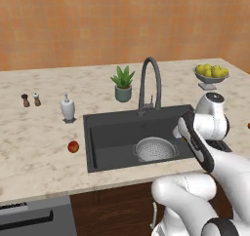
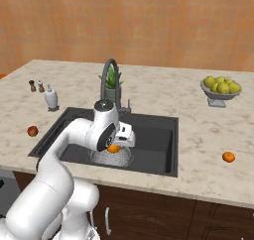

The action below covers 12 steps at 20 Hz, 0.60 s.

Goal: Put the colander in the sink, put the tangerine, apple, orange in the colander, and turn on the sink faucet and pour water over the colander.

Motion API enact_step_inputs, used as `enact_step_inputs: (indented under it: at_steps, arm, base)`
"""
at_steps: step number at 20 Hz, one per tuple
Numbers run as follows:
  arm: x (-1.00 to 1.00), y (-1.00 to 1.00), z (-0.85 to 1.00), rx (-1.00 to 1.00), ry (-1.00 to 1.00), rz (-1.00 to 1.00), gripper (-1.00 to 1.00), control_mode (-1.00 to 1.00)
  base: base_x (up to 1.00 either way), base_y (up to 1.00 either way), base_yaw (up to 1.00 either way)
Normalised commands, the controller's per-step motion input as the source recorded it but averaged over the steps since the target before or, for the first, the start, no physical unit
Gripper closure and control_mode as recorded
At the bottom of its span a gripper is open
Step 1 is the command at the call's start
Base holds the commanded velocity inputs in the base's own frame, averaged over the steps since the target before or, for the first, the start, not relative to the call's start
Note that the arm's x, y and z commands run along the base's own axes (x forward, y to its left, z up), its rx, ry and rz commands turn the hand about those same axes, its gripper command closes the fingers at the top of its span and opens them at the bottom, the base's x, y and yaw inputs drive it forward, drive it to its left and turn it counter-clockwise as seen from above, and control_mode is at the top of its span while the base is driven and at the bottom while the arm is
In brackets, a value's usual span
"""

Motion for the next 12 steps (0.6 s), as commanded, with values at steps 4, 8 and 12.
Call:
enact_step_inputs:
  at_steps: [4,8,12]
  arm:
    - [0.03,0.96,0.05,0.00,-0.01,-0.17,1.00,-1.00]
    - [0.24,0.85,0.00,-0.01,-0.02,-0.22,1.00,-1.00]
    - [0.58,0.49,0.00,-0.07,0.00,-0.18,1.00,-1.00]
  base:
    - [0.00,0.00,0.00]
    - [0.00,0.00,0.00]
    - [0.00,0.00,0.00]
